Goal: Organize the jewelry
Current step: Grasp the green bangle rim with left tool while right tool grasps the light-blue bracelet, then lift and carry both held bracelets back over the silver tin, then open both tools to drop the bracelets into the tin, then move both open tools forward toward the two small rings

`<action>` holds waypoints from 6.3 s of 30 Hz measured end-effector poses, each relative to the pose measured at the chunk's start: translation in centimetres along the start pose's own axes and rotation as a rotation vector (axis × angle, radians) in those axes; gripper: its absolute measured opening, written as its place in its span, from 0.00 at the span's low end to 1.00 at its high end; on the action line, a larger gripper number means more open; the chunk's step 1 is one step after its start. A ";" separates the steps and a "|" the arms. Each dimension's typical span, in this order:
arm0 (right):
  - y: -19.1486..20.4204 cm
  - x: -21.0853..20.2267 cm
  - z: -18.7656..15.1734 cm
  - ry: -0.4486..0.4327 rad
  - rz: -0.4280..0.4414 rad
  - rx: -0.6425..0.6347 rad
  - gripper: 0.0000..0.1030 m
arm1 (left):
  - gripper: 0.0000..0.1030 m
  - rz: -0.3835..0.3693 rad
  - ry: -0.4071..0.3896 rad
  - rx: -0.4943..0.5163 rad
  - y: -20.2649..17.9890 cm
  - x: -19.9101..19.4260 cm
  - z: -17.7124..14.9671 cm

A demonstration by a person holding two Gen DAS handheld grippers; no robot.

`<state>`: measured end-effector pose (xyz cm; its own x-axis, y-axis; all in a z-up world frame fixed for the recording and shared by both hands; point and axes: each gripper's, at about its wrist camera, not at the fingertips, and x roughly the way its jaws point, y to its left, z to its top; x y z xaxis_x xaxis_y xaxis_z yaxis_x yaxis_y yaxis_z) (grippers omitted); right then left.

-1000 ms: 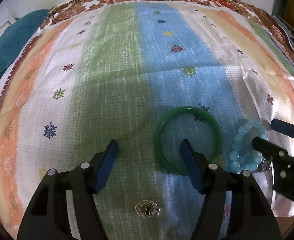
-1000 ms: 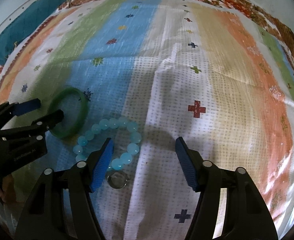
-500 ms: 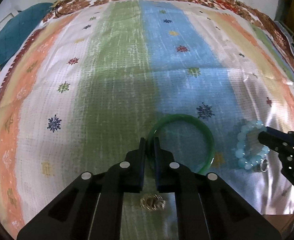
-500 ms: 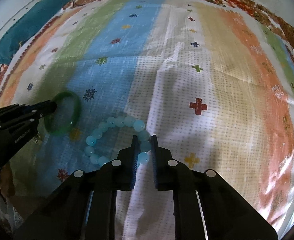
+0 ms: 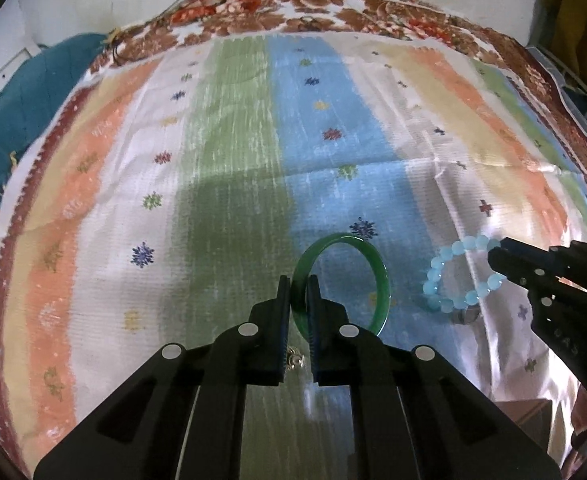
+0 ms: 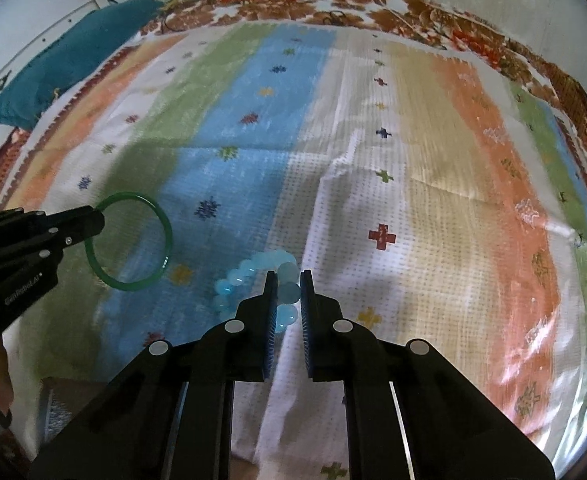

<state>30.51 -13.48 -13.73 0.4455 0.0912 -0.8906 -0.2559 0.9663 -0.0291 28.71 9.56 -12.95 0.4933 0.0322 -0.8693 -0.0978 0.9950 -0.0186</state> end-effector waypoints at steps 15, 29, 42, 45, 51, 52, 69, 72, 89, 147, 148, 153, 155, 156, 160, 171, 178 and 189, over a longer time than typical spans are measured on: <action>0.7 -5.0 -1.0 -0.072 0.028 0.018 0.12 | 0.08 0.011 -0.060 0.060 -2.2 -5.1 -1.0; 1.8 -7.4 -2.1 -0.101 0.041 -0.002 0.12 | 0.08 -0.017 -0.071 0.036 -2.6 -7.5 -2.2; 2.5 -10.5 -3.2 -0.156 0.049 0.003 0.12 | 0.08 -0.022 -0.106 0.035 -3.0 -10.4 -3.8; 2.8 -11.2 -3.5 -0.166 0.058 0.001 0.12 | 0.08 -0.030 -0.118 0.031 -3.1 -11.2 -4.1; 3.4 -12.5 -4.2 -0.185 0.074 -0.010 0.12 | 0.08 -0.037 -0.128 0.041 -3.6 -12.3 -5.0; 3.4 -12.7 -4.4 -0.183 0.085 -0.011 0.12 | 0.08 -0.038 -0.128 0.041 -3.6 -12.4 -5.2; 4.0 -15.0 -6.8 -0.201 0.139 -0.004 0.12 | 0.08 -0.062 -0.144 0.016 -3.5 -14.5 -7.6; 4.0 -15.3 -7.1 -0.206 0.145 -0.003 0.12 | 0.08 -0.066 -0.145 0.023 -3.7 -14.8 -8.1; 4.1 -16.0 -9.2 -0.185 0.193 -0.019 0.12 | 0.09 -0.061 -0.124 0.019 -4.6 -15.2 -10.2; 0.3 -4.0 -4.8 0.114 0.096 0.093 0.57 | 0.59 -0.038 0.088 -0.180 0.7 -5.0 -4.9; 0.2 -3.8 -4.8 0.117 0.098 0.097 0.57 | 0.59 -0.034 0.091 -0.178 0.7 -4.7 -4.7; 0.0 -2.8 -4.4 0.136 0.091 0.100 0.57 | 0.59 -0.018 0.102 -0.158 0.5 -3.6 -4.2; -0.1 -2.5 -4.3 0.141 0.092 0.099 0.57 | 0.59 -0.013 0.107 -0.152 0.5 -3.0 -4.0; 0.0 -2.4 -4.3 0.142 0.092 0.099 0.57 | 0.59 -0.012 0.109 -0.152 0.5 -2.8 -4.0; 0.2 -1.9 -4.0 0.144 0.080 0.084 0.57 | 0.59 -0.023 0.122 -0.171 1.0 -1.8 -3.8; 0.3 -0.2 -3.4 0.173 0.083 0.076 0.57 | 0.59 -0.014 0.151 -0.148 1.3 0.4 -3.0; 0.2 0.5 -3.2 0.182 0.089 0.073 0.57 | 0.59 0.000 0.179 -0.110 0.8 2.0 -2.7; -0.1 1.7 -3.4 0.200 0.112 0.083 0.42 | 0.54 -0.018 0.213 -0.132 1.4 4.0 -2.6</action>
<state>28.36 -14.20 -16.82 0.2379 0.1576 -0.9584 -0.2195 0.9700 0.1050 28.33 10.86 -17.76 0.3039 -0.0203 -0.9525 -0.2093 0.9739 -0.0876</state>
